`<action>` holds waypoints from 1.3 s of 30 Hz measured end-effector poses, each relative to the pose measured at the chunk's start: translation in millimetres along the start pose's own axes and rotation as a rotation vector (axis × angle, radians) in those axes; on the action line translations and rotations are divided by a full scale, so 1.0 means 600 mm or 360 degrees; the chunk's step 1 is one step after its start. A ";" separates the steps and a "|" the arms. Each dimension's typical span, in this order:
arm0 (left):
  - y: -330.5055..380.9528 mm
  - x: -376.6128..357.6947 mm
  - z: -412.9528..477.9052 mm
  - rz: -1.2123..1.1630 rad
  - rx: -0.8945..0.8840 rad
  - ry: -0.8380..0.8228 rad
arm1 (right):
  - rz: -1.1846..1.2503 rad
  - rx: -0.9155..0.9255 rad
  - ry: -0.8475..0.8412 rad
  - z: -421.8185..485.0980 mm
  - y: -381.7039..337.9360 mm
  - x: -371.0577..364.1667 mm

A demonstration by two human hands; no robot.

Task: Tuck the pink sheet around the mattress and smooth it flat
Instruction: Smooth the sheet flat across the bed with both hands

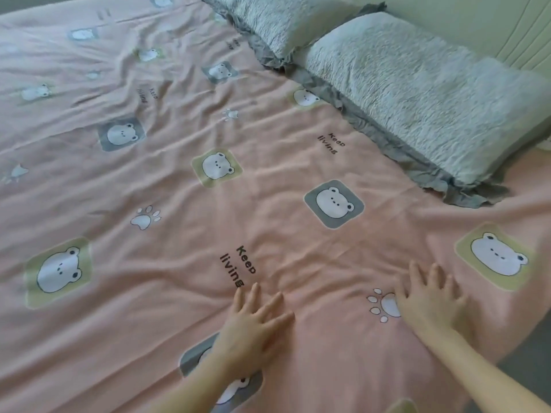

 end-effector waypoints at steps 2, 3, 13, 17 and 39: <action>-0.057 0.066 0.048 0.0016 0.0139 0.0230 | 0.0150 0.0276 0.0248 0.047 -0.092 0.053; -0.087 0.100 0.075 -0.0012 0.0285 0.0329 | 0.0222 0.0474 0.0335 0.070 -0.150 0.076; 0.218 0.129 0.433 -0.0236 0.0391 0.0246 | -0.0087 0.0424 0.0319 0.309 0.122 0.060; 0.374 0.161 0.432 -0.0178 -0.0105 0.0281 | -0.0096 0.0183 0.0189 0.289 0.262 0.082; 0.086 0.100 0.238 -0.0392 0.1475 -0.0094 | -0.0114 0.1849 -0.0129 0.292 -0.117 0.137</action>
Point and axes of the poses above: each hand's wrist, its own z-axis towards the middle knuckle, its own x-axis out of the back of the hand, y = z × x, the point moved 9 cm from there along z, towards the middle knuckle, and after that the axes turned 12 degrees about z, right-handed, at the moved point
